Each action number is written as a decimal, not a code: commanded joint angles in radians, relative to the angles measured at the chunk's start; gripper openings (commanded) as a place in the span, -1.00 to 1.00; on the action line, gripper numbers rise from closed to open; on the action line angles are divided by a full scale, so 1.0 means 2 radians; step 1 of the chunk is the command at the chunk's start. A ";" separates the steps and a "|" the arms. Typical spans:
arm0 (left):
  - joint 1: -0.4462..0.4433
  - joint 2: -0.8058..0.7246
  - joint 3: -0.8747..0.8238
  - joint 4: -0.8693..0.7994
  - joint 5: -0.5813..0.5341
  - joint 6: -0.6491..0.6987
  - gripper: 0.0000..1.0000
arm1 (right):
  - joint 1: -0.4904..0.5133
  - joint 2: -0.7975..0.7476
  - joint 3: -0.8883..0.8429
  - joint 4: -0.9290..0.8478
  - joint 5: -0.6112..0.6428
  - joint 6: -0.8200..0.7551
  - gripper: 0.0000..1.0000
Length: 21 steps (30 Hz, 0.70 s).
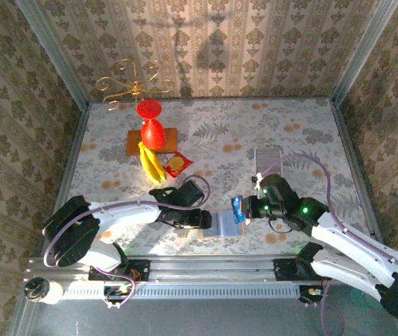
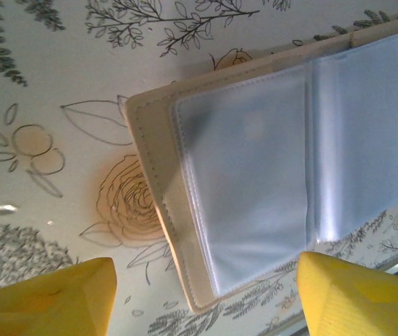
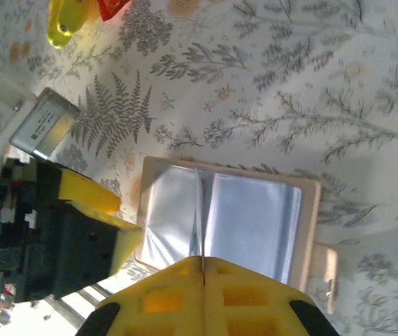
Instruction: Put the credit cards into the card holder
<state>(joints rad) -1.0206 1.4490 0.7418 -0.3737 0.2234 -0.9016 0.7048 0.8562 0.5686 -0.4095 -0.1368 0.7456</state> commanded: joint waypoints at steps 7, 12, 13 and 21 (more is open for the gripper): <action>-0.004 0.039 0.001 0.046 0.008 -0.020 0.37 | 0.085 -0.009 -0.061 0.081 0.100 0.147 -1.00; -0.011 0.047 0.000 0.038 -0.003 -0.019 0.27 | 0.121 0.005 -0.079 0.118 0.144 0.171 -1.00; -0.013 0.048 0.000 0.037 -0.005 -0.017 0.26 | 0.127 0.009 -0.082 0.124 0.150 0.174 -1.00; -0.020 0.063 0.011 -0.010 -0.029 -0.014 0.09 | 0.152 0.047 -0.082 0.160 0.184 0.193 -1.00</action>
<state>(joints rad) -1.0424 1.5253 0.7616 -0.3752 0.1703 -0.9276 0.9958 0.9298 0.4015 -0.1402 0.1528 1.0973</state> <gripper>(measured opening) 0.550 0.039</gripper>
